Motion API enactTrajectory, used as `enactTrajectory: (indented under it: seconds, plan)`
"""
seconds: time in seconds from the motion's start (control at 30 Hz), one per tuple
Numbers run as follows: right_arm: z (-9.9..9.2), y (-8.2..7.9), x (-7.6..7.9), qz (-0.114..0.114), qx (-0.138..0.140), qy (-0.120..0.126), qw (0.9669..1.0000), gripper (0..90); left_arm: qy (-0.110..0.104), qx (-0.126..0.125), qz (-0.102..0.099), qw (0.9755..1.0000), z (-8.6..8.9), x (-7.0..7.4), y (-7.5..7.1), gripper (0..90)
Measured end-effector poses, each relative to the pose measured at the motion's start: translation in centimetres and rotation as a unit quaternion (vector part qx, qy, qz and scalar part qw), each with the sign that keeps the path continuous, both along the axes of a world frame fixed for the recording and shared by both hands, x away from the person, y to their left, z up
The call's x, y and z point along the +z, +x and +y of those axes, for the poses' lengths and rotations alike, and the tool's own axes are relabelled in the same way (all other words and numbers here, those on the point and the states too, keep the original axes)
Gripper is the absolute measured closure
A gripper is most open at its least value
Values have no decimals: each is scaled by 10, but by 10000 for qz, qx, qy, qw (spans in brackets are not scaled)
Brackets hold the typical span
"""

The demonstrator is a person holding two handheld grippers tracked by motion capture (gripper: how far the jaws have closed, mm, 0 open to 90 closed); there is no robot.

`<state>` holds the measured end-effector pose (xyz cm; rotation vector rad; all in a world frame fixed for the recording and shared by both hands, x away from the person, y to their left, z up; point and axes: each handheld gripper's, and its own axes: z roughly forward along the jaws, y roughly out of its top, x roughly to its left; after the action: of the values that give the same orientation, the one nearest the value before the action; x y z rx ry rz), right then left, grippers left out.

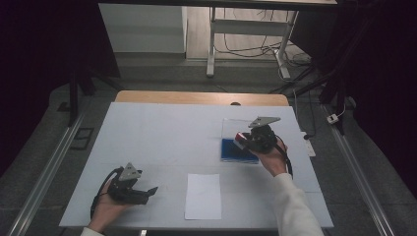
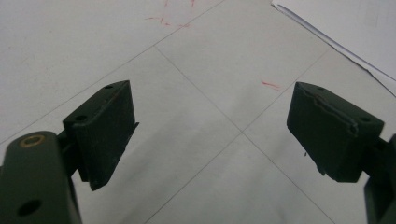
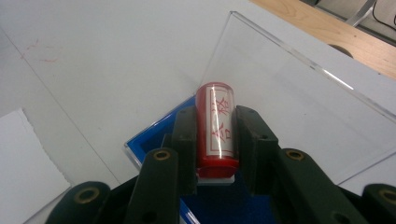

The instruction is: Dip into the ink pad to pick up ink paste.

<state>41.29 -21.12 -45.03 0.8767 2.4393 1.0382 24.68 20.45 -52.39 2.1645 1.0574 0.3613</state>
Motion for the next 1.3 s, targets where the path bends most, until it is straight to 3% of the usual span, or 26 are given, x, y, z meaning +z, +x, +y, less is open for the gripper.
enactTrajectory:
  seconds: [0.4,0.7,0.8,0.97,1.3]
  plan:
    - [4,6,-13,215,-76,-143,9996,704,37,-28,8,10000,-1,-1,0,157]
    - [9,9,-22,291,-95,-406,9987,704,55,-62,33,10000,0,-1,0,157]
    - [9,9,-25,341,-102,-603,9975,703,63,-55,34,10000,-1,-1,0,157]
    - [6,11,-25,468,-147,-466,9977,703,77,-75,44,9999,-1,-1,0,157]
    - [13,12,-23,509,-180,-806,9953,705,114,-73,48,9999,-2,-2,0,157]
